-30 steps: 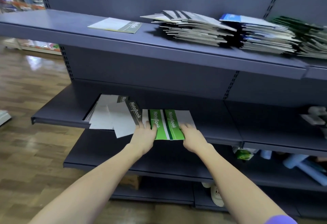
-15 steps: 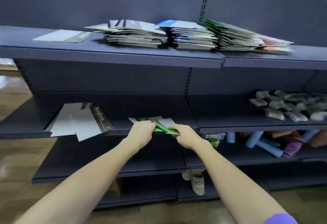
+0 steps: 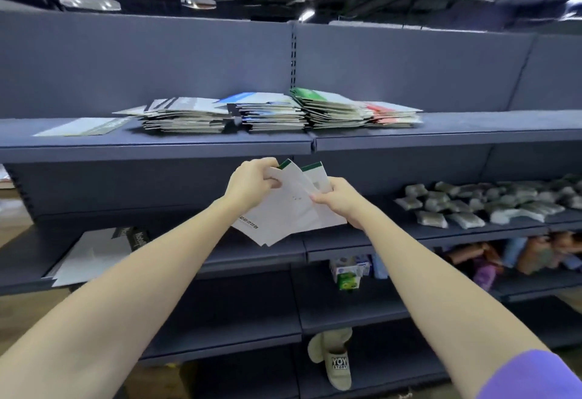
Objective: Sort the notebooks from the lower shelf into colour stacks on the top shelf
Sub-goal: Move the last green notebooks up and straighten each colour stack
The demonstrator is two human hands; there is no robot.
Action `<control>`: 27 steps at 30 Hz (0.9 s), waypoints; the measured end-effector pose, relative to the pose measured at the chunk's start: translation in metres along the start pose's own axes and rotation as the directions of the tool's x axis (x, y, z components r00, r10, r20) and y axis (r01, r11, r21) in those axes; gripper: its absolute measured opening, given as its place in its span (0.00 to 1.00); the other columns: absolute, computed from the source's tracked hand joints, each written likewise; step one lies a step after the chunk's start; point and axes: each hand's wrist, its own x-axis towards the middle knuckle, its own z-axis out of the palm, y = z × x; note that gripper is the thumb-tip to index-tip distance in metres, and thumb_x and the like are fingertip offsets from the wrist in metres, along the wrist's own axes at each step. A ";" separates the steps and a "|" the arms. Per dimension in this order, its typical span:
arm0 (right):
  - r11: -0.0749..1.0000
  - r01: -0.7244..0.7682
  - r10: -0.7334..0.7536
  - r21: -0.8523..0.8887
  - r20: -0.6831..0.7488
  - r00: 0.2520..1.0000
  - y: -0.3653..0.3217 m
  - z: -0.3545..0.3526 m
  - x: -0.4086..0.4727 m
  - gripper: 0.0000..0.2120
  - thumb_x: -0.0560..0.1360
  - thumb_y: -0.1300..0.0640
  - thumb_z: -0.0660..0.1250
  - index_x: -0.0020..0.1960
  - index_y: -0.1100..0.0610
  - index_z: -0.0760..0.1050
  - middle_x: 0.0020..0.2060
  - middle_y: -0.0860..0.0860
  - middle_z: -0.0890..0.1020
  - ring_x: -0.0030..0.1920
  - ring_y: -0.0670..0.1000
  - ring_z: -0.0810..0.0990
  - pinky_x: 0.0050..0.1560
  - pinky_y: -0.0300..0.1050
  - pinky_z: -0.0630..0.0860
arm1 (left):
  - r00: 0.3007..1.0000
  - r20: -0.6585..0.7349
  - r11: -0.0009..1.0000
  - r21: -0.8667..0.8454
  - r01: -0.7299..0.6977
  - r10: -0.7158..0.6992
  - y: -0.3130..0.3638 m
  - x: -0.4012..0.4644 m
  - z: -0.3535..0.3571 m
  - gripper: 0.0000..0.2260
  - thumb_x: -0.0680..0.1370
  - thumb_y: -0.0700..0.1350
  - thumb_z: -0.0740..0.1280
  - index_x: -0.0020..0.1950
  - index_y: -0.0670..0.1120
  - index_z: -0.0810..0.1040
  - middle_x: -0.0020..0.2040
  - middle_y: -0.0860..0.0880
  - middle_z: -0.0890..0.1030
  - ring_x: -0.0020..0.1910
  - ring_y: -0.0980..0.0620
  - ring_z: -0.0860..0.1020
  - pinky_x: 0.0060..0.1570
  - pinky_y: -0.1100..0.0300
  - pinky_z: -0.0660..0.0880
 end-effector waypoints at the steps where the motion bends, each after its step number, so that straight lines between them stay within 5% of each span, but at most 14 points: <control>1: 1.000 0.005 -0.004 0.022 -0.015 1.000 -0.006 -0.009 -0.001 0.09 0.80 0.60 0.67 0.59 0.55 0.81 0.53 0.52 0.86 0.54 0.54 0.85 0.58 0.54 0.80 | 0.999 -0.030 1.000 0.004 -0.025 0.025 0.011 0.005 0.000 0.07 0.74 0.40 0.72 0.43 0.50 0.76 0.40 0.51 0.83 0.43 0.45 0.79 0.40 0.49 0.76; 5: 0.991 0.066 -0.058 0.117 -0.073 0.996 -0.034 -0.036 -0.004 0.08 0.82 0.58 0.64 0.54 0.57 0.81 0.50 0.54 0.86 0.51 0.56 0.85 0.56 0.56 0.80 | 0.978 -0.160 0.990 0.074 -0.121 0.131 0.055 0.021 -0.003 0.07 0.76 0.37 0.67 0.46 0.47 0.72 0.42 0.52 0.84 0.44 0.41 0.77 0.44 0.50 0.77; 10: 0.944 0.184 -0.133 0.272 -0.194 0.972 -0.066 -0.063 -0.001 0.10 0.80 0.61 0.62 0.55 0.59 0.81 0.54 0.55 0.84 0.49 0.51 0.84 0.55 0.49 0.80 | 0.914 -0.288 0.952 0.192 -0.237 0.285 0.098 0.042 -0.024 0.11 0.75 0.35 0.66 0.54 0.48 0.79 0.47 0.52 0.85 0.49 0.44 0.78 0.47 0.51 0.76; 15: 0.902 0.264 -0.173 0.341 -0.274 0.946 -0.095 -0.081 0.006 0.11 0.79 0.60 0.60 0.53 0.56 0.82 0.55 0.59 0.84 0.58 0.63 0.82 0.62 0.64 0.77 | 0.831 -0.374 0.906 0.262 -0.331 0.412 0.123 0.065 -0.051 0.14 0.77 0.32 0.63 0.55 0.48 0.78 0.47 0.51 0.81 0.46 0.48 0.76 0.43 0.51 0.75; 19: 0.898 0.398 -0.310 0.188 -0.372 0.875 -0.114 -0.089 0.021 0.09 0.82 0.61 0.61 0.53 0.51 0.79 0.51 0.50 0.84 0.54 0.55 0.82 0.55 0.50 0.81 | 0.769 -0.390 0.849 0.384 -0.364 0.506 0.131 0.086 -0.075 0.08 0.79 0.36 0.63 0.53 0.47 0.77 0.45 0.51 0.81 0.44 0.44 0.77 0.40 0.51 0.75; 22: 0.862 0.506 -0.424 0.028 -0.507 0.750 -0.127 -0.091 0.034 0.10 0.83 0.61 0.59 0.57 0.52 0.78 0.49 0.47 0.82 0.51 0.48 0.79 0.50 0.36 0.76 | 0.749 -0.370 0.805 0.473 -0.357 0.549 0.128 0.101 -0.090 0.06 0.77 0.35 0.63 0.49 0.45 0.77 0.41 0.48 0.81 0.41 0.42 0.76 0.36 0.52 0.71; 27: 0.724 0.428 -0.688 -0.541 -0.514 0.513 -0.125 -0.090 0.073 0.13 0.79 0.68 0.61 0.59 0.59 0.79 0.51 0.56 0.81 0.51 0.56 0.76 0.54 0.54 0.75 | 0.754 -0.357 0.798 0.490 -0.352 0.552 0.110 0.114 -0.105 0.07 0.76 0.34 0.63 0.48 0.45 0.76 0.41 0.48 0.81 0.39 0.43 0.75 0.36 0.51 0.73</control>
